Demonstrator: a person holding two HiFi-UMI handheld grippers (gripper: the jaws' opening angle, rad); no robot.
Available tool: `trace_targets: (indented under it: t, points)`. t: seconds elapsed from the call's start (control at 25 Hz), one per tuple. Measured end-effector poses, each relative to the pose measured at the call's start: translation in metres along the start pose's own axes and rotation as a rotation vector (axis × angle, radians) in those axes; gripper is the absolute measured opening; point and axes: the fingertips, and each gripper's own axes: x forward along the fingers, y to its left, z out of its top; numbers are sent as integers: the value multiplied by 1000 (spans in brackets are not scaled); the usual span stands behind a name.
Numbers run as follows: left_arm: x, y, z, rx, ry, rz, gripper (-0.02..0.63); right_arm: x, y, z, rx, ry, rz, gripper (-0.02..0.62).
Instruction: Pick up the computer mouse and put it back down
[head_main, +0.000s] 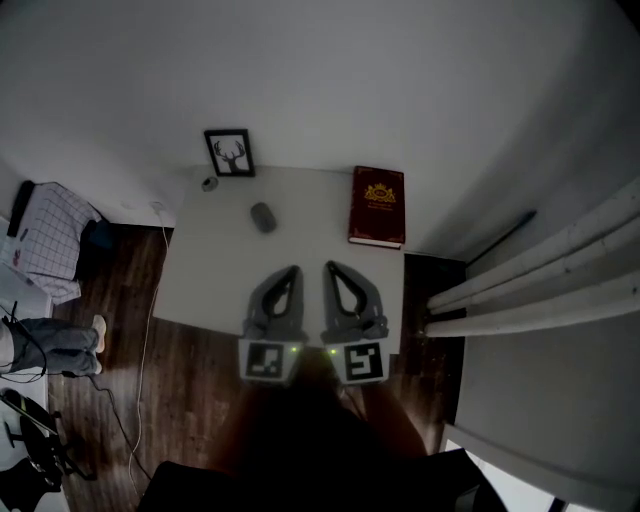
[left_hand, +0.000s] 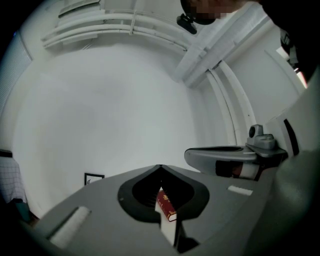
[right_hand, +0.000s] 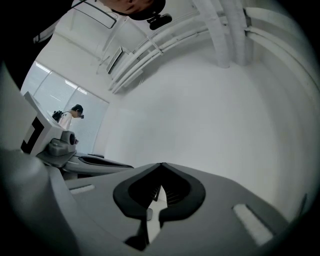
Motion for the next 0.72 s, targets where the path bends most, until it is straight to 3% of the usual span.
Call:
trace_targets:
  t: [0.72]
  points:
    - [-2,-5,1,14,7,-19,0,-1,-3,2,6,5,-24,9]
